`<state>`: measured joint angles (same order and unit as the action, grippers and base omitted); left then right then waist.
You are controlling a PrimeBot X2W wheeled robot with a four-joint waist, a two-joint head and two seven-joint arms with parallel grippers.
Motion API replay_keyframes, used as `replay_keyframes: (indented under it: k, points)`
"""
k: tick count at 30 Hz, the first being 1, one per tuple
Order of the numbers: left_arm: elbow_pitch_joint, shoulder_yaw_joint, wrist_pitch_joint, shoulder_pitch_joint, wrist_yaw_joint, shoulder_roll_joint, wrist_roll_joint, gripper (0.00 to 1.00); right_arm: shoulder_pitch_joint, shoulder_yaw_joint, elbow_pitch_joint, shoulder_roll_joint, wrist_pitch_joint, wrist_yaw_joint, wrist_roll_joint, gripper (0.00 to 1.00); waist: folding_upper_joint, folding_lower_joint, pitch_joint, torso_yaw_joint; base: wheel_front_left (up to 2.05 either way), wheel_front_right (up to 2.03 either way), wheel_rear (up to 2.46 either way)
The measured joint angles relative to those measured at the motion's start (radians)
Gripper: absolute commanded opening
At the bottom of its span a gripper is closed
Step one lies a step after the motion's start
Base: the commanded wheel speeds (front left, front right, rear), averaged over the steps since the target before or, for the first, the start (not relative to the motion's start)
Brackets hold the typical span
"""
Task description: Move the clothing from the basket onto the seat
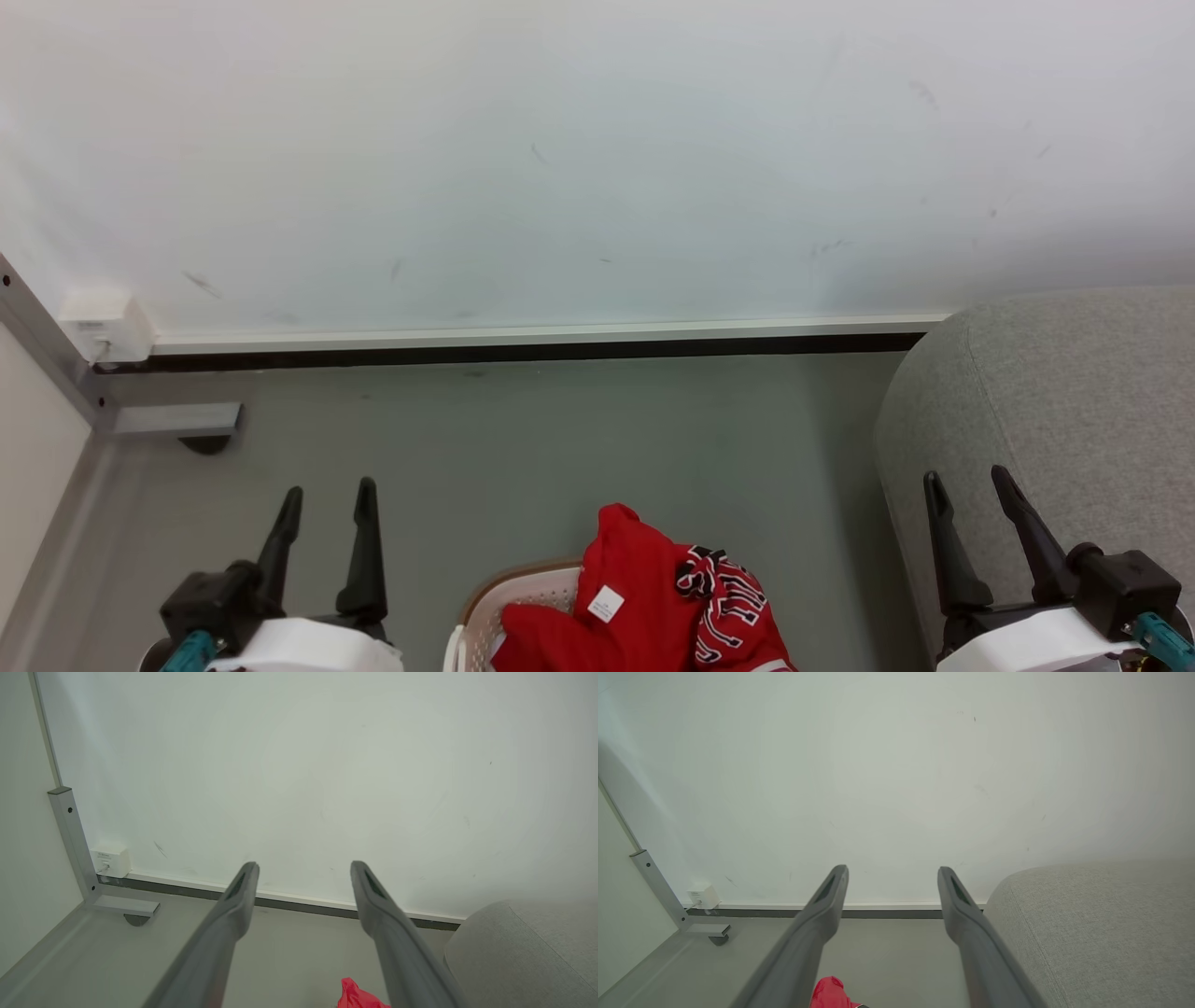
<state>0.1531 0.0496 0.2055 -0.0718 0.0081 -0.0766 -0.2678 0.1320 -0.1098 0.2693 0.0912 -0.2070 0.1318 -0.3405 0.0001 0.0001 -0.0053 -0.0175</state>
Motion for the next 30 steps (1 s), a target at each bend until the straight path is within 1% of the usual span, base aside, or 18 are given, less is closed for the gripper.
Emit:
replay_keyframes:
  k: [6,30]
  points:
    - [-0.001,-0.003,0.013,0.0,-0.007,0.003,0.049,1.0,0.0,-0.002,-0.002,-0.002,-0.012,0.0,0.04,1.0,0.0,0.0,-0.001,-0.002,0.0,0.0,0.0]
    - [-0.01,-0.014,0.058,0.0,-0.012,0.018,0.225,1.0,0.01,-0.027,-0.008,-0.004,-0.056,0.0,0.182,1.0,0.0,0.0,0.005,-0.004,0.0,0.0,0.0]
